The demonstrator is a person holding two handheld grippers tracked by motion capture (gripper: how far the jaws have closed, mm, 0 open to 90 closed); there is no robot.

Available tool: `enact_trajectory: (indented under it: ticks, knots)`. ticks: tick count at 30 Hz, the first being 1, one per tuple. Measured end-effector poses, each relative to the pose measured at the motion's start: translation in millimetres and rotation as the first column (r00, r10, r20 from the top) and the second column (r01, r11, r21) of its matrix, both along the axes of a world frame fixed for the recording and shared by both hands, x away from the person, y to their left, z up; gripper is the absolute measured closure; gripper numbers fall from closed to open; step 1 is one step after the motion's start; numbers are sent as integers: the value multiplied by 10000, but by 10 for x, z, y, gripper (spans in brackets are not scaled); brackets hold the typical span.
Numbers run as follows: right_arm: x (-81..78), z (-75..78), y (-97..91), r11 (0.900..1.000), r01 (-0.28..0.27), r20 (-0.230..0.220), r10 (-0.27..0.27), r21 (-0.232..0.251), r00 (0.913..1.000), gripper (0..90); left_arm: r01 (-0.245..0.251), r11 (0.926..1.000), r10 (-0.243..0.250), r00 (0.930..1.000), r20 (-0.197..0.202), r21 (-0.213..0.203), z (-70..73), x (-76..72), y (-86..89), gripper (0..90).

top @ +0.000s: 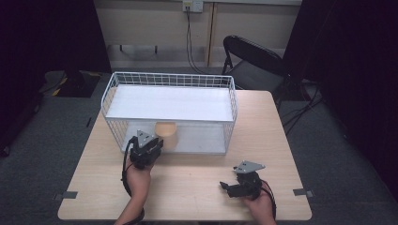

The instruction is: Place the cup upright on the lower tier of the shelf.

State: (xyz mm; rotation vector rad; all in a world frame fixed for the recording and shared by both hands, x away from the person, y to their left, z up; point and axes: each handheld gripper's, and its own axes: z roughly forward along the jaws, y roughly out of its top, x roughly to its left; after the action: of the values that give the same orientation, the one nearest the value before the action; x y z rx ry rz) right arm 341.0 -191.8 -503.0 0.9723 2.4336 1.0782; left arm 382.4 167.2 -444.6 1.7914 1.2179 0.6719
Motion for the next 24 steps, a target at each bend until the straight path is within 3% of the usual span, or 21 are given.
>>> enact_trajectory:
  ticks: [4,10,24]
  knots:
    - [0,0,0,10000,-1,1,1,0,10000,179,19,9999,-19,10000,9,-115,7,-17,33,674]
    - [0,0,0,10000,0,0,0,0,10000,179,158,9993,-167,9996,-242,-336,10,-32,91,495]
    - [0,0,0,10000,1,1,-1,0,10000,179,844,9952,-851,9963,-122,-487,24,-109,164,320]
